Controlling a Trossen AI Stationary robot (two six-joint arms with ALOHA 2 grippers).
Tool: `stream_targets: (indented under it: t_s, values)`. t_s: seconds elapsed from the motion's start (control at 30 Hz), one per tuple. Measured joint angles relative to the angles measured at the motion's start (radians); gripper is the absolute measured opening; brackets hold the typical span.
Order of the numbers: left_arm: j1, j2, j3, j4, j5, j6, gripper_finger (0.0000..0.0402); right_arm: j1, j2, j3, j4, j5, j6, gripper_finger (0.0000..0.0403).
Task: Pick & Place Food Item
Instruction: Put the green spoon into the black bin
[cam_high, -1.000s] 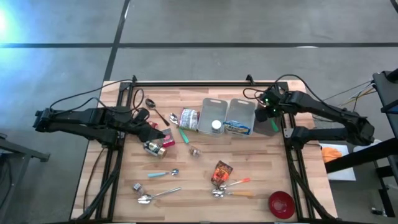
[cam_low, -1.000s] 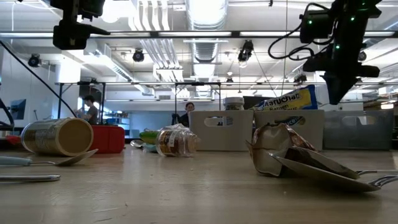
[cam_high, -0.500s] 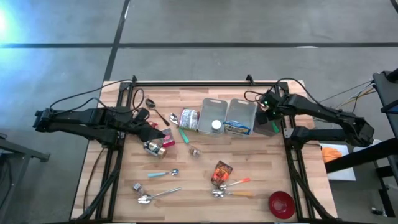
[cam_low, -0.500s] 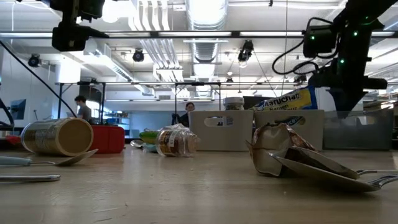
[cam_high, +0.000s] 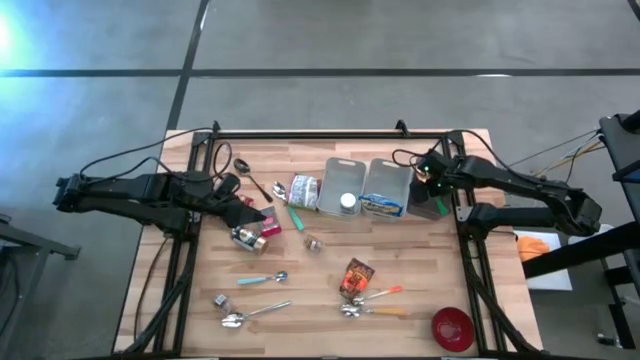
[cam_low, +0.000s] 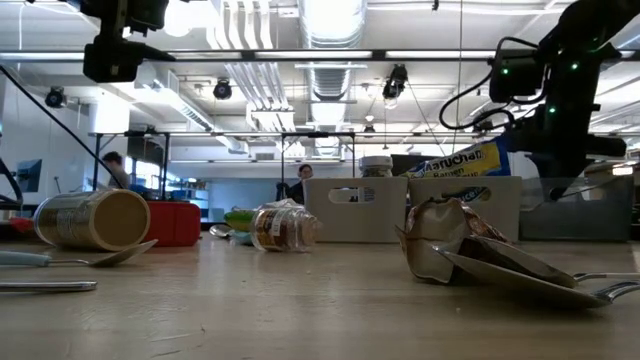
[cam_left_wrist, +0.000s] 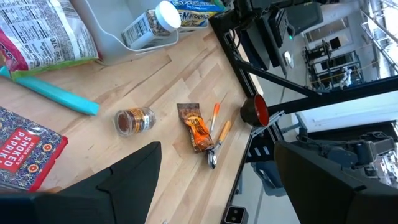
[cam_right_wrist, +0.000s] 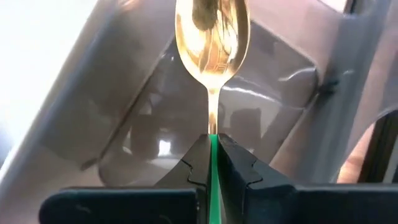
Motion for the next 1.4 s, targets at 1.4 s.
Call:
stream_targets:
  t_s: [1.4]
  values:
    - [0.0,0.0,0.0,0.0,-0.011,-0.023,0.0315,0.001,0.0,-0.131,0.138,-0.031,0.058,0.0016]
